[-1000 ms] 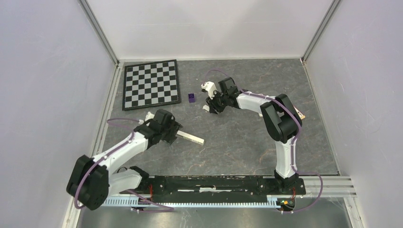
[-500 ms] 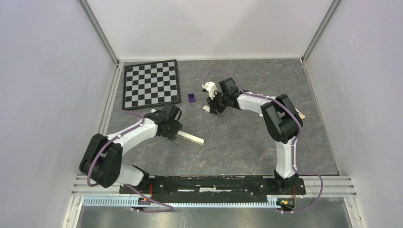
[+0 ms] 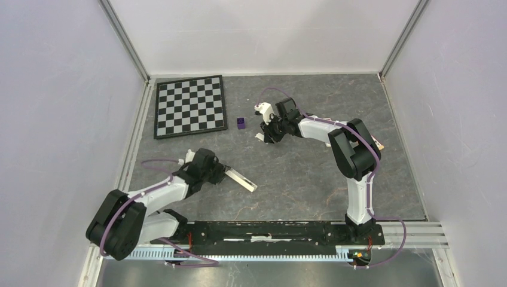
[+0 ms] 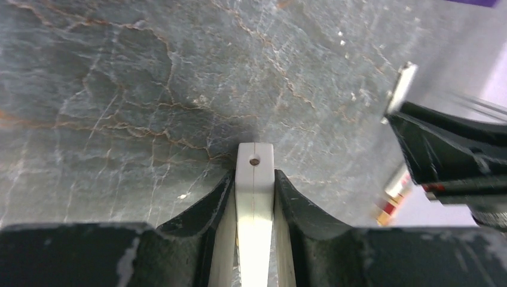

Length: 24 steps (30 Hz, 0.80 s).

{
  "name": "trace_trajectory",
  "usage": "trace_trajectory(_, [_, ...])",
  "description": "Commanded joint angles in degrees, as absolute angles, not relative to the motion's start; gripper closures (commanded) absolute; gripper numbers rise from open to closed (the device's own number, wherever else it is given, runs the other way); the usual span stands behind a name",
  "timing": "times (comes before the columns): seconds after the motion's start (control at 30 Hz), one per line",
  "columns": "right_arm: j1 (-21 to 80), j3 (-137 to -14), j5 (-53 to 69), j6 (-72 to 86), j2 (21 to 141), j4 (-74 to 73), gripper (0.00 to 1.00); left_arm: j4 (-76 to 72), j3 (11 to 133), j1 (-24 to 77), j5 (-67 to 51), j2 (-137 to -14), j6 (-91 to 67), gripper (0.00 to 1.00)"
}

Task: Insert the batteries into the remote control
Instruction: Place the remote control at the center of the board.

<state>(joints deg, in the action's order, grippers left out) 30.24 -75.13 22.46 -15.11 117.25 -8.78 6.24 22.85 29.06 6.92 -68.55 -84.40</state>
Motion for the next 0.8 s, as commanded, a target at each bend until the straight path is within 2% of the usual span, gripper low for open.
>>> trace_trajectory(0.0, [30.4, -73.2, 21.6, -13.4, 119.2, -17.9, 0.72, -15.1, 10.4, 29.1, 5.4, -67.9, -82.7, 0.67])
trace_trajectory(0.03, [30.4, -73.3, 21.7, -13.1, 119.3, -17.9, 0.72, -18.5, 8.3, 29.1, 5.8, -67.8, -82.3, 0.66])
trace_trajectory(0.17, [30.4, -73.4, 22.0, -12.3, 119.4, -17.9, 0.72, -19.8, 6.2, 29.1, 7.1, -66.5, -80.7, 0.48])
trace_trajectory(0.3, [30.4, -73.0, 21.8, -11.7, 118.9, -18.0, 0.69, -9.3, 7.5, 29.1, 9.5, -61.3, -81.5, 0.31])
trace_trajectory(0.47, [30.5, -72.9, 19.6, -10.0, 118.1, -18.0, 0.56, 12.2, 10.8, 29.1, 16.0, -52.4, -84.1, 0.29])
trace_trajectory(0.53, [30.7, -72.7, 18.1, -9.6, 117.6, -18.0, 0.52, 16.3, 11.3, 29.1, 17.4, -49.2, -84.0, 0.28])
trace_trajectory(0.67, [32.0, -72.1, 15.1, -10.3, 116.7, -18.0, 0.49, 22.1, 12.7, 29.1, 18.6, -45.4, -83.6, 0.18])
trace_trajectory(0.77, [33.3, -71.5, 11.7, -11.6, 115.8, -18.1, 0.45, 24.1, 14.3, 29.1, 19.2, -44.1, -81.5, 0.16])
